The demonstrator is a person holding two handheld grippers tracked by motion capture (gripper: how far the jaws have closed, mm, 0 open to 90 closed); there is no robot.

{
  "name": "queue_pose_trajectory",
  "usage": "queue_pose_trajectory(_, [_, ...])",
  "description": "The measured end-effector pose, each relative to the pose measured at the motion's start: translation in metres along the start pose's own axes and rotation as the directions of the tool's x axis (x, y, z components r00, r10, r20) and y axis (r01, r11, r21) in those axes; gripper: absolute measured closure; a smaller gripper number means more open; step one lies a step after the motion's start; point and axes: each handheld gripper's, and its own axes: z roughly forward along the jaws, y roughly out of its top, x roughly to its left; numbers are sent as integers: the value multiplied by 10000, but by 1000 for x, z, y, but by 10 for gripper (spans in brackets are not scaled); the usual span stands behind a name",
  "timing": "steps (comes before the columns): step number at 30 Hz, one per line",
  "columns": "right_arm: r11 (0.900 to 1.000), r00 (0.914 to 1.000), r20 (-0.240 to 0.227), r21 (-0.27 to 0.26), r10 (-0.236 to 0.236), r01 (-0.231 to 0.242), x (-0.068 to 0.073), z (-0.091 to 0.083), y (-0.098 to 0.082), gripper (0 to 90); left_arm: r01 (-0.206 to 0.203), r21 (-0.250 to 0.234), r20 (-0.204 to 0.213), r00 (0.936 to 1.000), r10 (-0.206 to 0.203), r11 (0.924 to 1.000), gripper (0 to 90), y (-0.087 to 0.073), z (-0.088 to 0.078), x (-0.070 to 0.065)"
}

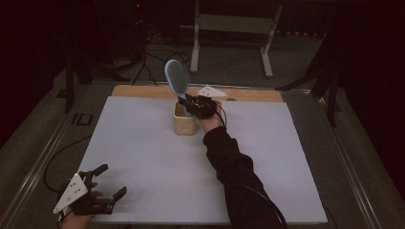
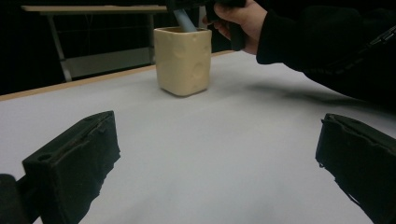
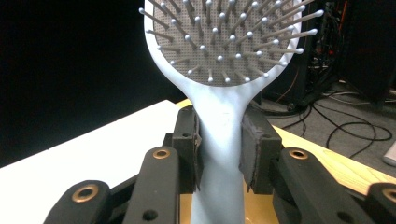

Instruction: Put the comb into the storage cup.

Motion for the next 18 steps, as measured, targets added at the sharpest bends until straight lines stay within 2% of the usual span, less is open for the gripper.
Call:
queue_pose_trajectory(7, [9990, 9991, 121, 157, -410, 408, 4, 0, -2, 698, 8, 2, -3, 10000, -8, 10000, 0, 0, 0, 0])
queue_pose_trajectory(15, [9905, 9910, 464, 624, -1256, 1226, 12, 3, -3, 696, -16, 1, 17, 10000, 16, 10000, 0, 0, 0, 0])
queue_pose_trajectory(18, [9892, 9899, 445, 647, -1343, 1313, 14, 3, -3, 695, -14, -2, 30, 10000, 14, 10000, 0, 0, 0, 0])
